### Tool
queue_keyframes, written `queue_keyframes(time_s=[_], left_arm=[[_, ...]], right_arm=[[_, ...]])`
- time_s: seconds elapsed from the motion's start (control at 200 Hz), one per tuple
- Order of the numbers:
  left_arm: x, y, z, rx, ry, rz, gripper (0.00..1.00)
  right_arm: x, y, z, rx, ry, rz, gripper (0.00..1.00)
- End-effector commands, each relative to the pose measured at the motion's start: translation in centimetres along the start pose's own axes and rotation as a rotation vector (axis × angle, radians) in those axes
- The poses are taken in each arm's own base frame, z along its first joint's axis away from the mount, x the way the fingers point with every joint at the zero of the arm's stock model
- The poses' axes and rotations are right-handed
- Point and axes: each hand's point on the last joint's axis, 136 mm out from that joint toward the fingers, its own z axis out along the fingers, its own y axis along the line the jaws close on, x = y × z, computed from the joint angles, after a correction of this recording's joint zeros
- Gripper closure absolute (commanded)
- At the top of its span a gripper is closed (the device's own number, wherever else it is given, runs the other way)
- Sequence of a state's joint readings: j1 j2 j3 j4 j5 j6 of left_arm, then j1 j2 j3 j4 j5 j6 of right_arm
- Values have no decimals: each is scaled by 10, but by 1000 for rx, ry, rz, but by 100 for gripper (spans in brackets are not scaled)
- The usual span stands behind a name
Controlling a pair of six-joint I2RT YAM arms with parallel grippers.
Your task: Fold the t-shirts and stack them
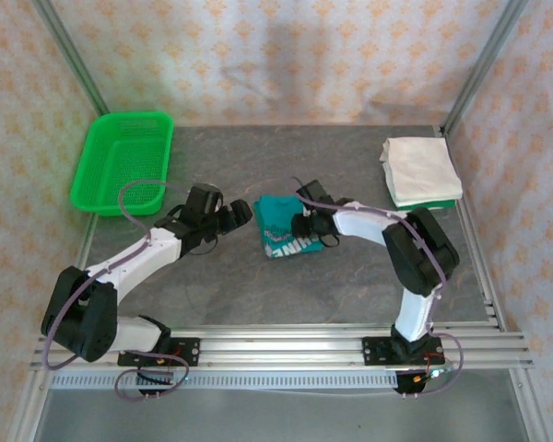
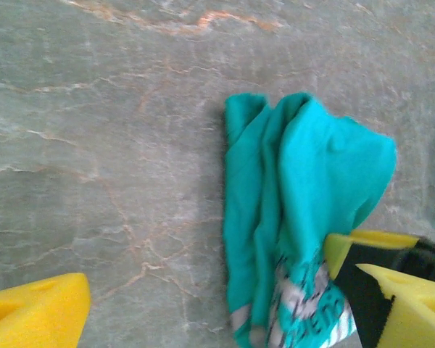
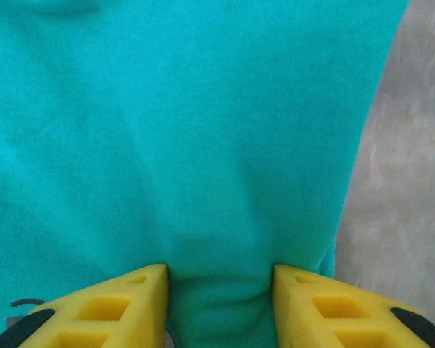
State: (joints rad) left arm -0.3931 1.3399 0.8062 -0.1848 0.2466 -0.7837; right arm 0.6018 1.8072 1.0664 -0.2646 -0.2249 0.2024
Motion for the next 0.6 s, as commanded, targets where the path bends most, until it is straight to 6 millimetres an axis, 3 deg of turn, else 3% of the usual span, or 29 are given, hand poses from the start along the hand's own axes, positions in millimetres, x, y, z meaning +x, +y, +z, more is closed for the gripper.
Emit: queue_keyframes(time_s=[0.0,0.155,0.23,0.315,0.395,0.595], left_arm=[[-4,-19,-2,4,-17,41,8],[4,-59,10,62,20,65,16],[9,-79,23,97,59,68,21],[16,-96,44,115,100,73,34],[18,-98,67,88,121,76,52],[16,-71,105,-67,120,106,73]], right_arm=[[31,-5,-10,12,50,64,57],[0,-2,-53,-32,-160,170,36],[-18,-10,-70,-39,-264,237,34],[-32,-15,-80,-65,-310,292,34],[-41,-11,-80,-104,-311,313,36],[-60,12,-66,-261,-275,371,49]])
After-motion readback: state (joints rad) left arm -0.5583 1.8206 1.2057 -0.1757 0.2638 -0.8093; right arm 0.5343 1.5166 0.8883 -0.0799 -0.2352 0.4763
